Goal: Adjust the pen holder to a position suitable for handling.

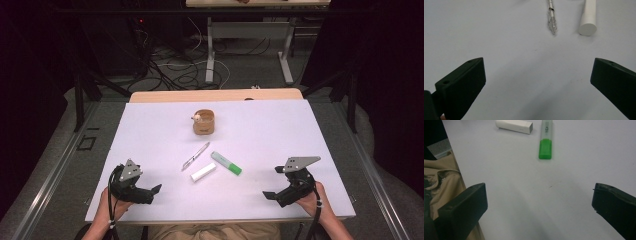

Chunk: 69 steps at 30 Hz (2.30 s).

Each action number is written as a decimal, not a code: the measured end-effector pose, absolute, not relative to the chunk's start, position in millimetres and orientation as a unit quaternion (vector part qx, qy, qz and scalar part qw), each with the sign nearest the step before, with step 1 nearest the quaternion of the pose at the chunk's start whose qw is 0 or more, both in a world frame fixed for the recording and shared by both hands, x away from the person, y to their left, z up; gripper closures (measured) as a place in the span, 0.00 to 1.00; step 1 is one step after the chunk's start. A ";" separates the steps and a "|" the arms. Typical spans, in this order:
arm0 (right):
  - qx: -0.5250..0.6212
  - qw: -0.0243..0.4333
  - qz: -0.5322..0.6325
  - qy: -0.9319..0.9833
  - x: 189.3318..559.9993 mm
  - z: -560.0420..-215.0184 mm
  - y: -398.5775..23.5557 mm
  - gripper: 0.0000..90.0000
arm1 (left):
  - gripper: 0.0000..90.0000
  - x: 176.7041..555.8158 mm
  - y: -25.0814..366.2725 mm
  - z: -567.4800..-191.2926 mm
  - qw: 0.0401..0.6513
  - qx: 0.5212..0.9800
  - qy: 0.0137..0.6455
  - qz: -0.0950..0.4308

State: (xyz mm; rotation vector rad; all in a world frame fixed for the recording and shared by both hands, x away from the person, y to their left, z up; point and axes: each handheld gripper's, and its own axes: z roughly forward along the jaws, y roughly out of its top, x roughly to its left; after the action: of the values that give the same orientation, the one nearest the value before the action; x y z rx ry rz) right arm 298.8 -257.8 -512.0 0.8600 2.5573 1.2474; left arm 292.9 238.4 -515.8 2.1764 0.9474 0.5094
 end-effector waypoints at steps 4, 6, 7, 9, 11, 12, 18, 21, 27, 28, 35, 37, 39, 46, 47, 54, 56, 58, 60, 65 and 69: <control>0.289 0.074 0.416 0.859 298.8 -512.0 -257.2 0.00 | 0.00 293.0 238.9 -515.4 0.346 0.842 0.365 0.194; 0.287 0.076 0.415 0.860 298.9 -512.5 -256.8 0.00 | 0.00 292.9 238.9 -515.4 0.347 0.841 0.365 0.197; 0.287 0.079 0.416 0.859 299.1 -512.8 -256.5 0.00 | 0.00 292.9 238.9 -515.4 0.347 0.841 0.365 0.197; 0.287 0.079 0.416 0.859 299.2 -512.9 -256.4 0.00 | 0.00 293.6 239.7 -514.8 0.345 0.843 0.364 0.194; 0.287 0.078 0.416 0.859 299.2 -513.0 -256.5 0.00 | 0.00 294.0 239.5 -515.2 0.346 0.841 0.367 0.197; 0.288 0.075 0.414 0.860 299.0 -512.7 -256.9 0.00 | 0.00 294.6 239.4 -515.3 0.347 0.840 0.368 0.196; 0.289 0.078 0.414 0.860 299.1 -512.8 -256.2 0.00 | 0.00 299.9 237.8 -514.0 0.341 0.841 0.369 0.202; 0.288 0.080 0.415 0.859 299.1 -512.9 -256.5 0.00 | 0.00 302.7 236.1 -514.8 0.341 0.838 0.375 0.202; 0.290 0.078 0.415 0.859 300.4 -514.4 -256.4 0.00 | 0.00 314.7 231.0 -514.3 0.330 0.841 0.378 0.203; 0.289 0.077 0.412 0.861 300.4 -514.0 -256.5 0.00 | 0.00 316.6 230.4 -514.3 0.331 0.840 0.379 0.205; 0.292 0.075 0.412 0.860 299.6 -513.6 -256.3 0.00 | 0.00 332.3 224.6 -512.7 0.327 0.840 0.379 0.207; 0.291 0.076 0.412 0.860 299.6 -513.3 -256.7 0.00 | 0.00 337.7 222.0 -512.6 0.324 0.841 0.379 0.208; 0.289 0.077 0.415 0.859 300.4 -514.4 -256.3 0.00 | 0.00 343.4 219.7 -512.8 0.322 0.843 0.377 0.207; 0.285 0.075 0.412 0.862 301.0 -514.4 -256.3 0.00 | 0.00 359.7 213.4 -513.1 0.319 0.844 0.379 0.205; 0.285 0.075 0.412 0.862 301.0 -514.4 -256.3 0.00 | 0.00 364.2 211.5 -513.3 0.318 0.844 0.380 0.205; 0.284 0.076 0.413 0.862 301.3 -514.7 -256.0 0.00 | 0.00 381.1 204.9 -512.9 0.316 0.843 0.383 0.205; 0.287 0.076 0.412 0.862 301.3 -515.0 -255.7 0.00 | 0.00 390.1 200.2 -513.7 0.317 0.842 0.384 0.206; 0.285 0.074 0.412 0.862 301.4 -514.9 -255.7 0.00 | 0.00 392.9 198.4 -514.3 0.317 0.843 0.384 0.205; 0.285 0.074 0.411 0.863 301.4 -514.8 -255.8 0.00 | 0.00 402.0 192.9 -515.5 0.317 0.842 0.388 0.202; 0.285 0.074 0.410 0.863 301.5 -515.0 -255.8 0.00 | 0.12 413.4 185.0 -515.6 0.317 0.839 0.388 0.213; 0.287 0.071 0.409 0.863 300.7 -514.9 -256.1 0.00 | 0.26 424.6 176.8 -516.8 0.315 0.842 0.389 0.203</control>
State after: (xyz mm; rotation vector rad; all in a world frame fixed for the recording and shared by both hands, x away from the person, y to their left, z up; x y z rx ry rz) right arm 300.7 -256.1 -514.9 0.8635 2.5969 1.2299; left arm 424.6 176.8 -516.8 2.2182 1.0244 0.5352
